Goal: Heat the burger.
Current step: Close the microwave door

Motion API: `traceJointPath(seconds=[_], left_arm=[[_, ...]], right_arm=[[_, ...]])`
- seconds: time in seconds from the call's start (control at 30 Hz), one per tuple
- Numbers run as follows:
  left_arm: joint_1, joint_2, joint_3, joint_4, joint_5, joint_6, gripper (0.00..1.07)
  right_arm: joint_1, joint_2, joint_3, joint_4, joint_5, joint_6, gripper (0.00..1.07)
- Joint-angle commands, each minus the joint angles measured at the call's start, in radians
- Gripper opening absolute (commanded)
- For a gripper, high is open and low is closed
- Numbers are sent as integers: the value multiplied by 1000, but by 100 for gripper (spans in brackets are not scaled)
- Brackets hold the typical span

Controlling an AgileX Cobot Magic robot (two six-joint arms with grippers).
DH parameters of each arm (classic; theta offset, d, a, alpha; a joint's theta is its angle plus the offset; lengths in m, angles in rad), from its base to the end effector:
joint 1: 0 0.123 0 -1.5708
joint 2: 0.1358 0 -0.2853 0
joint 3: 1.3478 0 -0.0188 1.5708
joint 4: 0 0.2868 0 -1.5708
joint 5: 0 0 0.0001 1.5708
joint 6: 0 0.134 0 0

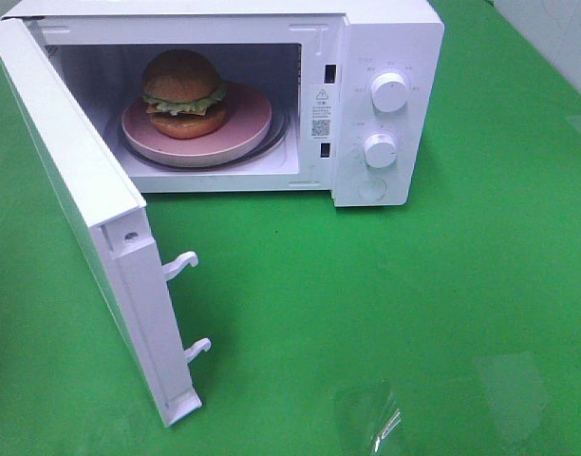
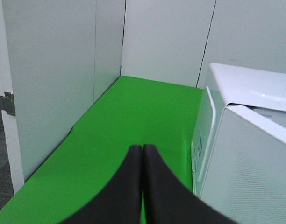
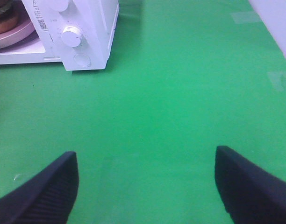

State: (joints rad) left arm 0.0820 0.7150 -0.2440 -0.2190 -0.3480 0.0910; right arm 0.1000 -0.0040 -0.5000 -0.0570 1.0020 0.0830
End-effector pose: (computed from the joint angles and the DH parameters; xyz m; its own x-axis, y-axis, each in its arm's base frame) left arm 0.2168 0.0278 0.2416 -0.0252 -0.1171 -0.9928 -0.1594 0.9809 -0.1117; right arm 0.0678 0.0003 0.2825 -0.3991 0.0124 -0.9168 -0.0351 0.9990 0.0288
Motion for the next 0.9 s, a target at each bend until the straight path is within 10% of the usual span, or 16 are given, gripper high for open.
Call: traceJointPath(seconds=[0.03,0.5,0.9], left_arm=[[-7,70,11,22,-90,-16,0],[-7,502,11,659,-475,-365,0],[-7,670,-63,854,-547,-480,0]], right_arm=[[-6,-27,1,-5,3,-3,76],[-6,-27,1,-5,3,-2,76],[-6,-27,1,-5,3,-2,76]])
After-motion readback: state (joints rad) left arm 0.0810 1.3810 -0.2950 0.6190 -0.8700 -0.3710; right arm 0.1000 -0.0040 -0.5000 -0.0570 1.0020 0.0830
